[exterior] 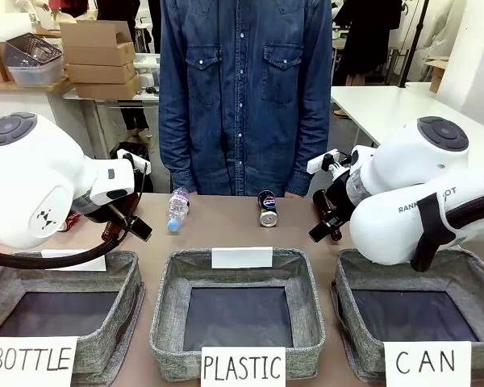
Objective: Sort the can waste into the basket.
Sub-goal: Pick up the can waste from the table and place it in the right Fabric basket.
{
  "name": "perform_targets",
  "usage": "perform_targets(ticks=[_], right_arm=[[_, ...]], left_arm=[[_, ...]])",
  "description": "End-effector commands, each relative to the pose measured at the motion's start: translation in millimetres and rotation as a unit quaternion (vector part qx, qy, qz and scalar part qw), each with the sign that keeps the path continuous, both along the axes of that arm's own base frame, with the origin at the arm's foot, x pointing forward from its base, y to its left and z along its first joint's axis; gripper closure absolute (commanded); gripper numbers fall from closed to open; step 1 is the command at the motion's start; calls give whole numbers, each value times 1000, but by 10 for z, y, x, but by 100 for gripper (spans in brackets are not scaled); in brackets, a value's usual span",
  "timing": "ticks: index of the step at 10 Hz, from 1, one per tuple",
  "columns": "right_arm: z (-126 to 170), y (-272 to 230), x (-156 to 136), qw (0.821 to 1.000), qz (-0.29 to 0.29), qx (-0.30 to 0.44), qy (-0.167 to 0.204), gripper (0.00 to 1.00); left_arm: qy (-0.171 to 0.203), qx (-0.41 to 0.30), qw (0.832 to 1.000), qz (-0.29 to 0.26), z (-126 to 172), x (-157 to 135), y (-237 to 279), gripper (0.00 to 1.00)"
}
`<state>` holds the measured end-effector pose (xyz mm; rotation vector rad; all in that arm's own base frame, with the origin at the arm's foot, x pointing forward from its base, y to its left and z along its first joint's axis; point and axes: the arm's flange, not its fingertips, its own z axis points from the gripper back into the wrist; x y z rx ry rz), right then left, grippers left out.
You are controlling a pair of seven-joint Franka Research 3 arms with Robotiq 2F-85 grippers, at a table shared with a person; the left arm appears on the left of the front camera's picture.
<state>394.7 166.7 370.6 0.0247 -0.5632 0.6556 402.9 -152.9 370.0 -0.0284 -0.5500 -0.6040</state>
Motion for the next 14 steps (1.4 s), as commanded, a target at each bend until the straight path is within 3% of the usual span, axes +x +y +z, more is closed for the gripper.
perform_targets(ticks=[1, 2, 3, 4, 5, 6, 7, 8, 9, 10, 11, 12, 13, 14], right_arm=[[1, 0, 1, 1000, 0, 0, 0, 0], [0, 0, 0, 1000, 0, 0, 0, 0], [427, -100, -273, 999, -44, 6, 23, 0], [881, -235, -702, 998, -47, 29, 8, 0], [1130, -331, -1084, 997, -55, 28, -45, 0], [1072, -361, -1089, 991, -114, -26, -72, 0], [858, -101, -278, 999, -38, 23, -12, 0], [1258, -175, -483, 997, -63, 18, -42, 0], [1235, -196, -477, 997, -64, 51, -16, 0], [1310, -293, -499, 983, -46, 165, 60, 0], [1431, -467, -540, 947, -95, 264, 155, 0], [1513, -763, -621, 906, -114, 354, 203, 0], [1540, -1137, -711, 859, -137, 449, 204, 0], [1479, -1478, -773, 820, -152, 514, 201, 0]], left_arm=[[0, 0, 1000, 1, 1, 2, 7, 0], [0, 0, 1000, 0, 0, 0, 0, 0], [27, 6, 999, -19, 457, -380, 59, 0], [11, -2, 999, -44, 903, -882, 114, 0], [-36, -29, 998, -51, 1154, -1274, 159, 0], [-97, -31, 993, -54, 1087, -1300, 79, 0], [-9, -6, 999, -33, 902, -411, -139, 0], [-50, -17, 998, -46, 1359, -667, -168, 0], [-9, -31, 994, -104, 1303, -641, -178, 0], [60, -134, 982, -124, 1361, -626, 2, 0], [130, -246, 959, -58, 1464, -549, 263, 0], [225, -282, 932, 36, 1522, -529, 564, 0], [253, -366, 895, 21, 1524, -567, 920, 0], [243, -438, 865, 21, 1479, -604, 1278, 0]])
